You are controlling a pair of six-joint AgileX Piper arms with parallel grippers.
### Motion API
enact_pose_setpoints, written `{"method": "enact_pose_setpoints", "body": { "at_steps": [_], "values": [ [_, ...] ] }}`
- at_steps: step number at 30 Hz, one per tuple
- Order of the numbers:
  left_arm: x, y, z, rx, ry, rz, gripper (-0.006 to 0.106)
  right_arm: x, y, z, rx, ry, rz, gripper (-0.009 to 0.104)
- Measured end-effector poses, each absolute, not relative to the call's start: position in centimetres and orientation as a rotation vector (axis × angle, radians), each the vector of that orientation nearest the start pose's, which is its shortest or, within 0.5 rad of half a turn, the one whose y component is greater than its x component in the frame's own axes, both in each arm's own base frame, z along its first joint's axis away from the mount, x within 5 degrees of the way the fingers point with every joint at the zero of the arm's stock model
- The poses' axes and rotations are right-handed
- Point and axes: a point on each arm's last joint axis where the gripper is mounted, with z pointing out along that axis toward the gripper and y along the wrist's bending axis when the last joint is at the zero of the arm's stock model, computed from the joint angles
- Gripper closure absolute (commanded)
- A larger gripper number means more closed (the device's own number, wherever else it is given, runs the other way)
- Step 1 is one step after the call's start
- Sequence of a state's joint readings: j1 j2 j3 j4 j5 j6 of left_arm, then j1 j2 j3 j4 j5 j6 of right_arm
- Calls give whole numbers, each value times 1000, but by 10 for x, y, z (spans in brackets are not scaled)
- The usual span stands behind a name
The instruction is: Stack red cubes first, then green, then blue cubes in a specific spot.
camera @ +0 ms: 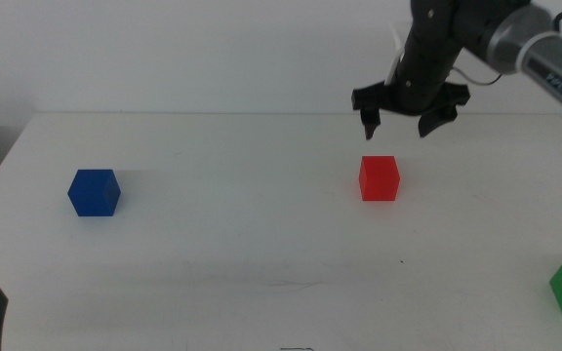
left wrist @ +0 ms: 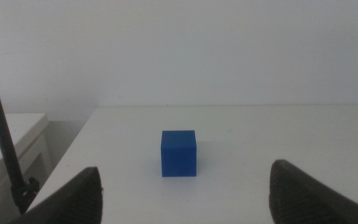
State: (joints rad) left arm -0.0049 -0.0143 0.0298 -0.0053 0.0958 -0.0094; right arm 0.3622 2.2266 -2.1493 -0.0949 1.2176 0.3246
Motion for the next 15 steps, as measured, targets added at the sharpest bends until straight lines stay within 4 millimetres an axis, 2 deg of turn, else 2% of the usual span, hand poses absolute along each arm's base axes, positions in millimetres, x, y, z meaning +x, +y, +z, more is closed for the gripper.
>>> {"method": "enact_pose_setpoints", "body": {
  "at_steps": [8,15],
  "values": [
    [57,0,195,-7,1595,-16,11,465,168,229,-79,2830,29,13],
    [57,0,195,-7,1595,-16,11,463,180,221,-112,2839,32,13]
  ]
}}
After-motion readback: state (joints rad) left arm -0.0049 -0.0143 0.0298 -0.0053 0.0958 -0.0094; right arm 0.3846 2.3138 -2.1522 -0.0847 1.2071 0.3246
